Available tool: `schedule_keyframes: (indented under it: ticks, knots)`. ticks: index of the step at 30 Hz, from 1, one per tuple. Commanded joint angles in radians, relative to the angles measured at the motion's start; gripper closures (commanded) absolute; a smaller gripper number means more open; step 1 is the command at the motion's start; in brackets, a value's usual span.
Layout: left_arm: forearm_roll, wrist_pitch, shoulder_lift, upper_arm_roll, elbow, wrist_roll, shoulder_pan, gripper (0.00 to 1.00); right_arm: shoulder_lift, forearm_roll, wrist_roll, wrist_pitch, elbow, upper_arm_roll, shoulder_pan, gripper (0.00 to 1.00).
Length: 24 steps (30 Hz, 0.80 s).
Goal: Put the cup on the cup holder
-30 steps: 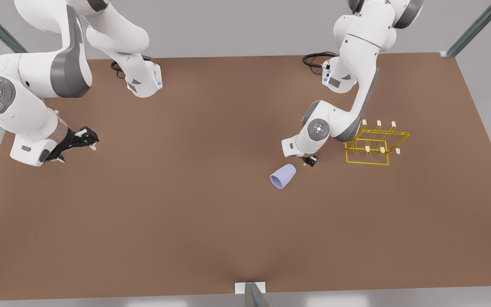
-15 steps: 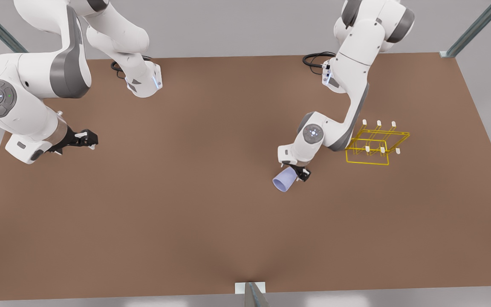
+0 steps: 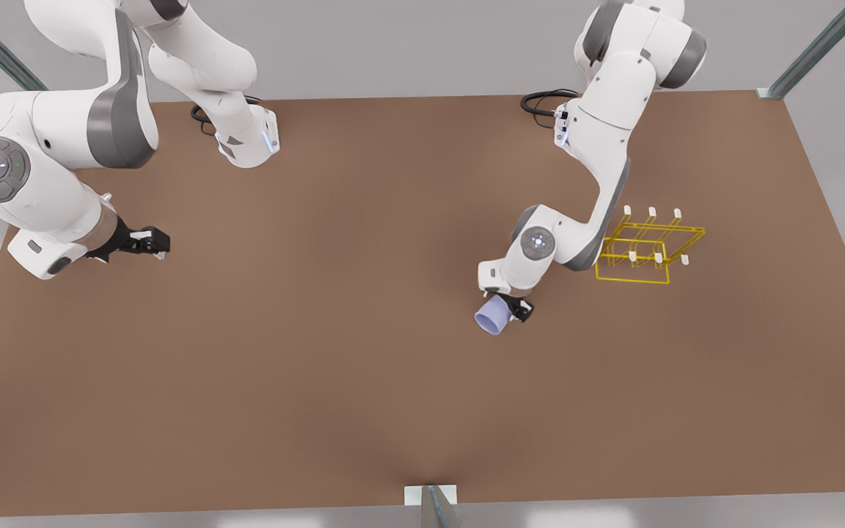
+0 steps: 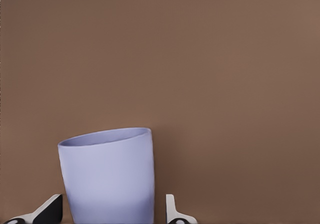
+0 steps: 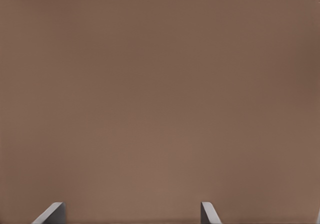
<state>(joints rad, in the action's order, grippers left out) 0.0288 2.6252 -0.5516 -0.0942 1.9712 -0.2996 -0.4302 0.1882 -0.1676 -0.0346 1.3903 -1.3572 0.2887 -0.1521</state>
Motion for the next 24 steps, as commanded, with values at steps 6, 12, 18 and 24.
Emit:
schedule_keyframes:
  ticks: [6,12,18,24]
  knots:
    - [-0.001,0.003,-0.051,0.004,-0.034,0.016,0.001,0.0,-0.001,-0.001,-0.084,0.001,0.0,0.0,-0.001,0.0]
    - [-0.001,0.003,-0.071,0.004,-0.035,0.017,0.001,0.0,-0.001,-0.003,-0.084,0.001,0.001,0.0,-0.001,0.0]
    - [0.0,0.003,-0.077,0.004,-0.037,0.016,0.008,0.0,0.0,-0.003,-0.084,0.001,0.001,0.0,0.002,0.0]
    - [0.0,0.001,-0.077,0.004,-0.038,0.028,0.004,0.25,0.0,-0.003,-0.084,0.001,0.0,0.001,0.0,0.0]
